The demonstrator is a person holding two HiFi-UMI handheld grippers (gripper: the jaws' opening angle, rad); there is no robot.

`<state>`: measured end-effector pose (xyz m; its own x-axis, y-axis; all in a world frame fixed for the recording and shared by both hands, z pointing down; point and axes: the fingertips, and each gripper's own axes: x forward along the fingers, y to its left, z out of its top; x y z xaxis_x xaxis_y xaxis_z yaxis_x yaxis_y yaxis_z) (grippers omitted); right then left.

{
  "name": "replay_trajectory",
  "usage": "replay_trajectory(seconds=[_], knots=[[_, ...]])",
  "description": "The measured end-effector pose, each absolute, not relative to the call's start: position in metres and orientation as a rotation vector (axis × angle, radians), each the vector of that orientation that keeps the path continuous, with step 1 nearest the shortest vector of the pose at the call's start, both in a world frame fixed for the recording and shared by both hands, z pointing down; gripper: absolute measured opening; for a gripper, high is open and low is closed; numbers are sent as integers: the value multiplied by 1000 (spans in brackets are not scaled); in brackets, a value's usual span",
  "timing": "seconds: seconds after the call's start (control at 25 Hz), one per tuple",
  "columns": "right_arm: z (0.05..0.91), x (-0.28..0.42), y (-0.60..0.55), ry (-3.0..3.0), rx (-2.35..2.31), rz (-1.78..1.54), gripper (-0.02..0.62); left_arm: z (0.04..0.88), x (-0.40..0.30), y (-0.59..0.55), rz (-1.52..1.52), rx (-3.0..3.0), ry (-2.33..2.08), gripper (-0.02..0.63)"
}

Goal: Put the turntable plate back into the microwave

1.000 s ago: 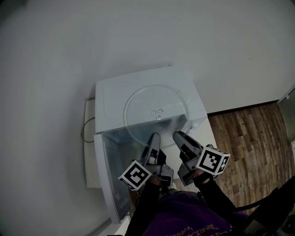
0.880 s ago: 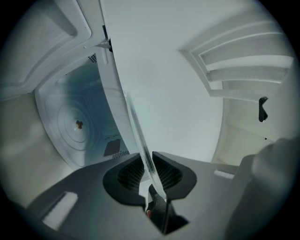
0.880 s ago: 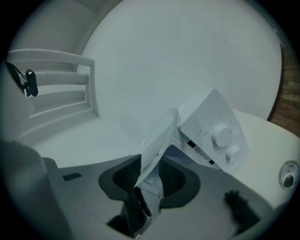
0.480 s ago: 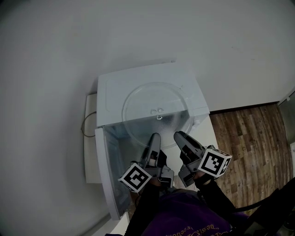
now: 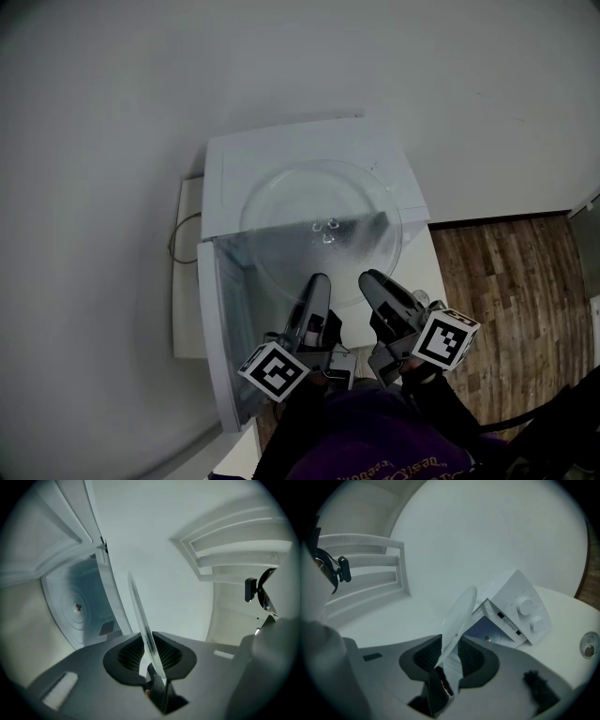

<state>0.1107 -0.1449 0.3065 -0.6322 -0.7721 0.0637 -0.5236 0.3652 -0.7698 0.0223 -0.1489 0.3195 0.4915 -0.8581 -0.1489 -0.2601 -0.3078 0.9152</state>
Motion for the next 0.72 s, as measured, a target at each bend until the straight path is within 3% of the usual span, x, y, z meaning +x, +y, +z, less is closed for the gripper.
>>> replay_trajectory(seconds=[0.72], knots=[[298, 104, -80, 2452, -1027, -1106, 118, 314, 17, -76, -927, 1803, -981, 58]])
